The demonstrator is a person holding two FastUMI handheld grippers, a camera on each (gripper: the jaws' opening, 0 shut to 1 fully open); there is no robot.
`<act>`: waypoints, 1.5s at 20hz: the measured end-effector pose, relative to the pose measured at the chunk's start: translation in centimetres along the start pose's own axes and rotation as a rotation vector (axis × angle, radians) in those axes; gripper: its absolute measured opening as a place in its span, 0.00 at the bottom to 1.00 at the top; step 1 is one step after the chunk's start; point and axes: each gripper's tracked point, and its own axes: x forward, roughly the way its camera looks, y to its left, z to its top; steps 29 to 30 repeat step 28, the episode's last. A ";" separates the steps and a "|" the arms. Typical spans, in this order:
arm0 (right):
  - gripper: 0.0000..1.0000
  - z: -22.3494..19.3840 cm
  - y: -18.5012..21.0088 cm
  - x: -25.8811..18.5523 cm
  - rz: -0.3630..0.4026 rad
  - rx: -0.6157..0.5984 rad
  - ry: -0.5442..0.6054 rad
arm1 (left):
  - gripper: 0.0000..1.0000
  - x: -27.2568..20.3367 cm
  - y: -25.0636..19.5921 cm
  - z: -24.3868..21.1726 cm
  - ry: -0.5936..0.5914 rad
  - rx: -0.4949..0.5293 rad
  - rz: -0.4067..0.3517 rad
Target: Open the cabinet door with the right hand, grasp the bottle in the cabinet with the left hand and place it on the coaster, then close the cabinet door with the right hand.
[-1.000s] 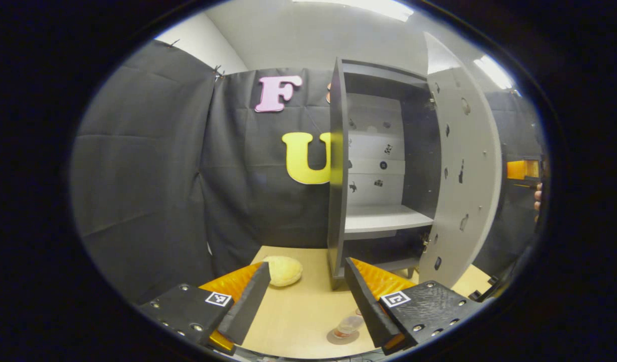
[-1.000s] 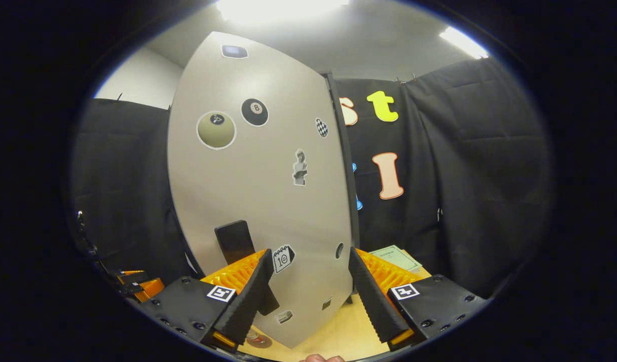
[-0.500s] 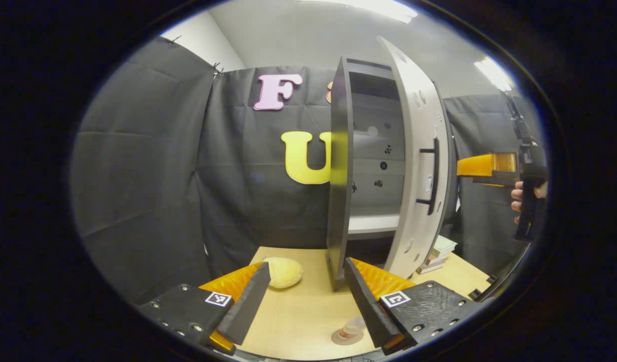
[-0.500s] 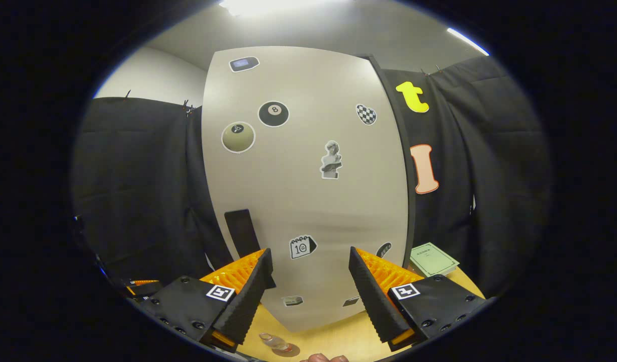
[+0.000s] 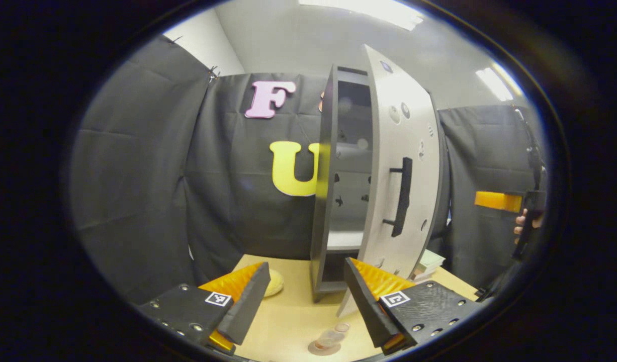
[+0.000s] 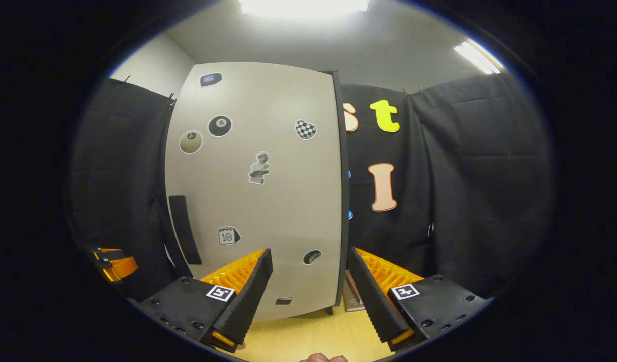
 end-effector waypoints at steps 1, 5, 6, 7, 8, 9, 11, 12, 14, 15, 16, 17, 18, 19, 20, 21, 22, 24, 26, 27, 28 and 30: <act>0.97 -0.1 -1.4 -0.1 0.003 -0.007 -0.015 | 0.94 0.3 -0.5 0.6 -0.017 -0.004 0.017; 0.97 -0.8 -6.2 0.2 0.000 -0.020 -0.014 | 0.89 0.1 -2.1 1.3 -0.026 -0.044 0.092; 0.97 -1.1 -7.1 0.2 -0.002 -0.013 -0.015 | 0.89 -0.1 -2.4 1.5 -0.027 -0.044 0.110; 0.97 -1.5 -7.6 0.4 -0.003 0.003 -0.012 | 0.91 -0.3 -2.6 1.4 -0.022 -0.042 0.119; 0.97 -2.0 -7.7 1.0 0.000 0.026 -0.007 | 0.91 -0.5 -2.9 1.4 -0.019 -0.039 0.123; 0.97 -2.5 -7.9 1.5 -0.001 0.048 0.000 | 0.91 -0.6 -3.0 1.4 -0.017 -0.033 0.130; 0.97 -3.7 -8.3 2.5 -0.004 0.073 0.044 | 0.91 -0.9 -2.8 1.6 -0.009 -0.011 0.147; 0.97 -4.3 -8.4 2.8 -0.009 0.079 0.083 | 0.91 -1.1 -2.6 1.6 -0.009 -0.001 0.149; 0.98 -4.4 -7.9 2.8 0.001 0.103 0.107 | 0.89 -1.1 -2.7 2.0 -0.013 0.008 0.136; 0.97 -4.2 -8.2 3.0 -0.001 0.104 0.098 | 0.89 -1.2 -2.5 2.0 -0.015 0.009 0.134; 0.97 -3.9 -8.4 3.0 -0.006 0.094 0.083 | 0.89 -1.0 -2.4 2.1 -0.014 0.009 0.132; 0.97 -3.5 -8.5 3.0 -0.011 0.083 0.070 | 0.89 -1.0 -2.3 2.1 -0.015 0.010 0.130; 0.97 -3.2 -8.4 2.9 -0.009 0.076 0.060 | 0.89 -1.0 -2.1 2.2 -0.017 0.015 0.128; 0.97 -3.0 -8.4 2.8 -0.004 0.073 0.052 | 0.89 -1.1 -2.0 2.5 -0.021 0.021 0.129; 0.97 -2.8 -8.4 2.7 0.001 0.070 0.048 | 0.89 -1.2 -1.9 2.7 -0.025 0.025 0.130; 0.97 -2.5 -8.2 2.6 0.006 0.065 0.045 | 0.89 -1.2 -1.9 2.8 -0.028 0.028 0.126; 0.97 -2.5 -7.7 2.7 0.010 0.057 0.046 | 0.89 -1.2 -2.0 2.9 -0.032 0.030 0.121; 0.97 -2.7 -7.0 3.2 0.020 0.040 0.059 | 0.89 -1.2 -2.1 2.9 -0.034 0.038 0.112; 0.97 -2.7 -6.7 3.2 0.029 0.035 0.066 | 0.89 -1.1 -2.3 2.9 -0.032 0.054 0.099; 0.97 -2.6 -6.5 3.1 0.034 0.036 0.064 | 0.89 -1.1 -2.4 2.9 -0.030 0.065 0.093; 0.97 -2.6 -6.3 3.0 0.041 0.038 0.065 | 0.89 -1.1 -2.4 3.0 -0.026 0.074 0.089; 0.97 -2.6 -6.3 3.0 0.041 0.038 0.065 | 0.89 -1.1 -2.4 3.0 -0.026 0.074 0.089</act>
